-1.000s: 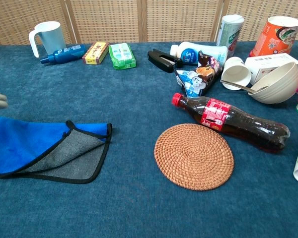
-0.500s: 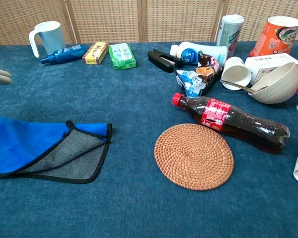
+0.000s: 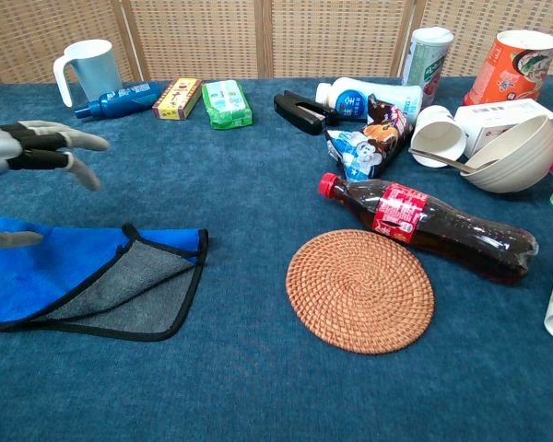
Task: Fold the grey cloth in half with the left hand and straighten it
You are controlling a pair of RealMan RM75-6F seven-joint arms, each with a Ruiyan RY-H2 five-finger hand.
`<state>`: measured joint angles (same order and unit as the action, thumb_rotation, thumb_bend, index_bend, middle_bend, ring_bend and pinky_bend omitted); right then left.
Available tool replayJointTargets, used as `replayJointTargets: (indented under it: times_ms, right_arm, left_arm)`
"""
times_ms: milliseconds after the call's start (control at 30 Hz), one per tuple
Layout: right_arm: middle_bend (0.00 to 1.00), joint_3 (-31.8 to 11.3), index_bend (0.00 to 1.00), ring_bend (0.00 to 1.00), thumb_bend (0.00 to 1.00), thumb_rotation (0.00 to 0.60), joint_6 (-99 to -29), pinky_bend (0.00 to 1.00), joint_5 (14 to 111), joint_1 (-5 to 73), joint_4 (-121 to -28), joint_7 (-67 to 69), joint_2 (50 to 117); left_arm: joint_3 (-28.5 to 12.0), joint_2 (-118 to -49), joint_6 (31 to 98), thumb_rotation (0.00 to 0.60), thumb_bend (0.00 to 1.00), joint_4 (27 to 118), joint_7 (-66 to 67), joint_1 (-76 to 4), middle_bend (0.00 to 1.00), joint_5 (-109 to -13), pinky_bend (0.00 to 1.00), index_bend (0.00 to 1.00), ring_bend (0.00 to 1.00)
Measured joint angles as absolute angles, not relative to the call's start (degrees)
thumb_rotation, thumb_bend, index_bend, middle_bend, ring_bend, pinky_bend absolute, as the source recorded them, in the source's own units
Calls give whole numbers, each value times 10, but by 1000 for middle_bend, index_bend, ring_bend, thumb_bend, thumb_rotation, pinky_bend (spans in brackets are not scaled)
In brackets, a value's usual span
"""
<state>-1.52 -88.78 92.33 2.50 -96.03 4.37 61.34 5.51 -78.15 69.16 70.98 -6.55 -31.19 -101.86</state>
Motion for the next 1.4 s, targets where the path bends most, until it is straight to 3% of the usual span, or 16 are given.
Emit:
replayJointTargets:
  times_ms: [400, 700, 1133, 1400]
  right_arm:
    - [0, -16, 2, 0, 98, 600, -887, 123, 922, 25, -959, 50, 611]
    - [0, -16, 1, 0, 98, 600, -889, 123, 922, 25, -959, 52, 611]
    - [0, -15, 2, 0, 98, 600, -890, 123, 925, 24, -960, 51, 610]
    - [0, -15, 1, 0, 121, 600, -891, 122, 926, 24, -961, 54, 609]
  left_arm:
    - [36, -836, 640, 600, 343, 704, 8, -344, 0, -1000, 71, 271, 0]
    - [32, -845, 614, 600, 344, 714, 47, -355, 0, -983, 70, 364, 0]
    - [27, -853, 599, 600, 345, 719, 82, -364, 0, -967, 70, 388, 0]
    - [20, -861, 582, 600, 424, 724, 109, -373, 0, -954, 70, 430, 0]
